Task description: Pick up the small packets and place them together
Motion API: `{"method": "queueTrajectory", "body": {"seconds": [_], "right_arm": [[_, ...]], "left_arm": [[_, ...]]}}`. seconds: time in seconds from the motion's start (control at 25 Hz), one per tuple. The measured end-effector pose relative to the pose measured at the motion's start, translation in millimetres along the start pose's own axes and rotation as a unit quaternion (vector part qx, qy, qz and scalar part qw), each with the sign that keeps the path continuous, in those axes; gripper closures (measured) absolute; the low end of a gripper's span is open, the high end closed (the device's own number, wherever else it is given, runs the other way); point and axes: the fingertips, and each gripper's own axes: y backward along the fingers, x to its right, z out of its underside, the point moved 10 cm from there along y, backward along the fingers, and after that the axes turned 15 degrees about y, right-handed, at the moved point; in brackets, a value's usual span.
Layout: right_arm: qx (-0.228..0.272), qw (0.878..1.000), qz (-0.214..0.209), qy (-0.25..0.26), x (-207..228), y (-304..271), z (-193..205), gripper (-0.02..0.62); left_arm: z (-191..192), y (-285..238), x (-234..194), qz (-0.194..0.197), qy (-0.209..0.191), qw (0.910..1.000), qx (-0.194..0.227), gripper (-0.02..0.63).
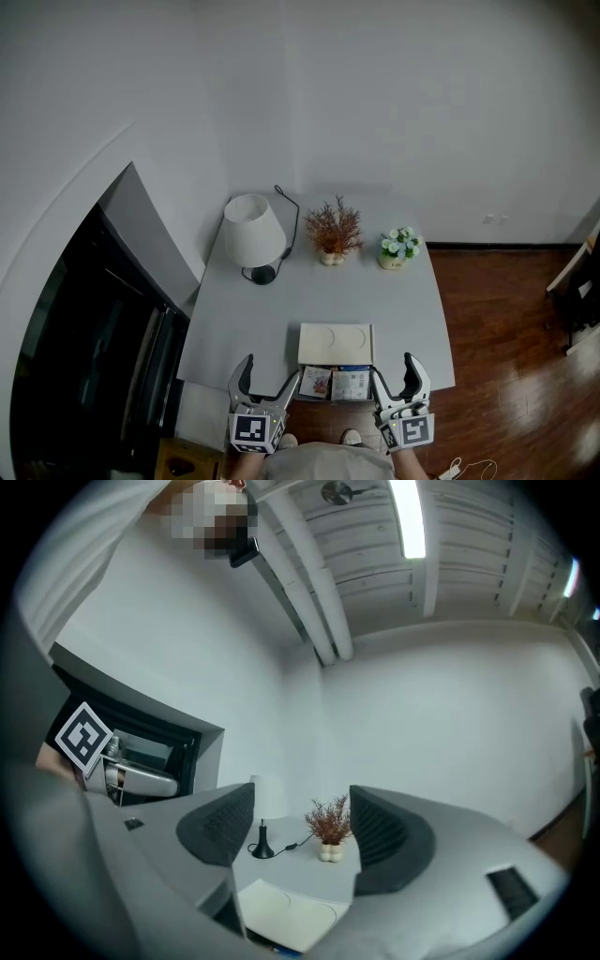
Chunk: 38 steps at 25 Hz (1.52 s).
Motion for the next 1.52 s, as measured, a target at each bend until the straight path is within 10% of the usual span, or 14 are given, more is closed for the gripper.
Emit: {"method": "queueTrajectory", "body": {"seconds": [0.28, 0.44, 0.72, 1.2, 1.52], "right_arm": [[0.006, 1.0, -0.001, -0.005, 3.7, -7.5, -0.7, 0.265], [-0.002, 1.0, -0.004, -0.007, 3.3, -5.0, 5.4, 0.267], [-0.026, 0.999, -0.028, 0.008, 1.3, -1.0, 16.0, 0.267], [-0.054, 0.998, -0.008, 0.011, 16.7, 24.5, 24.4, 0.267], [-0.065, 0.998, 0.008, 0.001, 26.9, 36.1, 30.8, 0.267]], "left_arm": [[3.5, -10.2, -4.7, 0.021, 0.037, 0.9986, -0.032, 0.288], [44.2, -27.8, -1.9, 0.032, -0.004, 0.9865, -0.161, 0.307], [133.4, -66.3, 14.8, 0.072, -0.058, 0.9223, -0.375, 0.255], [233.0, -126.6, 26.8, 0.077, -0.145, 0.7999, -0.577, 0.305], [252.1, -132.1, 32.0, 0.056, -0.193, 0.7783, -0.595, 0.349]]}}
